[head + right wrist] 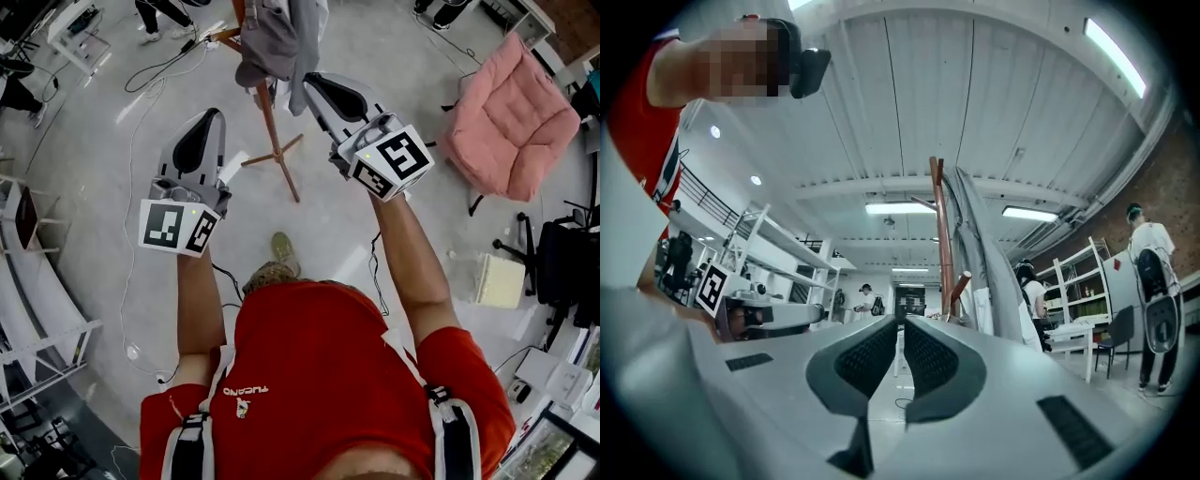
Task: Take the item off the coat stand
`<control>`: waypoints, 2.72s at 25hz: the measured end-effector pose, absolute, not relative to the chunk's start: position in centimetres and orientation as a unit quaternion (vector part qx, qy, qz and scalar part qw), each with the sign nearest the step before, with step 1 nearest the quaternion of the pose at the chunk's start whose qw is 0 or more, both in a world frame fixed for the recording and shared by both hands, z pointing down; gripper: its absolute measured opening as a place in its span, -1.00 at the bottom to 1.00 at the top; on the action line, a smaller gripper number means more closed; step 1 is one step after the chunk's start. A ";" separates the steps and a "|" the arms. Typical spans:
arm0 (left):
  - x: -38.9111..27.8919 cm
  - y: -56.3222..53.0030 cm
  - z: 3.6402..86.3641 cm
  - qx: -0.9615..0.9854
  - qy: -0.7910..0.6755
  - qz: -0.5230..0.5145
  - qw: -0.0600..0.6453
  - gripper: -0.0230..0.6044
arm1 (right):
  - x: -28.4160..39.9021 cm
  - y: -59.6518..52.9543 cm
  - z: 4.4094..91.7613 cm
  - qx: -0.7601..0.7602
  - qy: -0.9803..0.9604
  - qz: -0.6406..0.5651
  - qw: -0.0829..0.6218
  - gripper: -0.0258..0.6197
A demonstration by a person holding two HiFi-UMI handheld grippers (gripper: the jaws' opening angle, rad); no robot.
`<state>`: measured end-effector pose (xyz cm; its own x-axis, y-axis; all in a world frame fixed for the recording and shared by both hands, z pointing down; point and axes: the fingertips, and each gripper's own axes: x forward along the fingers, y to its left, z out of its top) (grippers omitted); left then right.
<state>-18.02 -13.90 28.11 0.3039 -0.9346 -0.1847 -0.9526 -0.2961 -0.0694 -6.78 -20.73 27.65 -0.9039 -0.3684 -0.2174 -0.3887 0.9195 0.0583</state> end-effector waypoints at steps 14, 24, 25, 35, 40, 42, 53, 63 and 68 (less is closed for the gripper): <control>-25.6 -25.0 28.7 -0.824 0.559 0.054 0.078 -0.90 | -13.8 -33.8 30.0 -0.250 0.965 0.059 0.043 -0.20; -27.0 -26.0 29.3 -0.804 0.588 0.054 0.068 -0.90 | -16.5 -37.0 31.8 -0.216 0.974 0.061 0.015 -0.28; -27.0 -26.0 29.3 -0.802 0.591 0.055 0.068 -0.90 | -16.6 -36.9 31.7 -0.214 0.975 0.064 0.016 -0.42; -26.3 -25.6 28.3 -0.787 0.609 0.067 0.073 -0.90 | -16.3 -35.5 28.9 -0.196 0.975 0.093 0.049 -0.81; -24.8 -25.3 28.1 -0.788 0.608 0.066 0.075 -0.90 | -13.8 -34.3 26.5 -0.197 0.971 0.110 0.074 -0.81; -24.3 -25.3 27.9 -0.788 0.607 0.065 0.076 -0.90 | -13.0 -33.8 25.7 -0.199 0.970 0.116 0.082 -0.81; -21.5 -24.8 27.4 -0.796 0.597 0.063 0.081 -0.90 | -8.2 -29.6 25.0 -0.183 0.970 0.137 0.083 -0.82; -20.6 -23.4 28.1 -0.791 0.604 0.057 0.075 -0.90 | -6.9 -26.5 28.9 -0.182 0.974 0.119 0.059 -0.82; -20.7 -23.3 27.9 -0.790 0.606 0.053 0.077 -0.90 | -7.0 -26.5 30.4 -0.182 0.976 0.114 0.042 -0.82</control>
<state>-20.68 -23.34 27.92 0.2598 -0.9493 -0.1769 -0.9656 -0.2534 -0.0581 -7.04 -26.46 30.39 -0.9304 -0.3452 -0.1229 -0.3642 0.9080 0.2068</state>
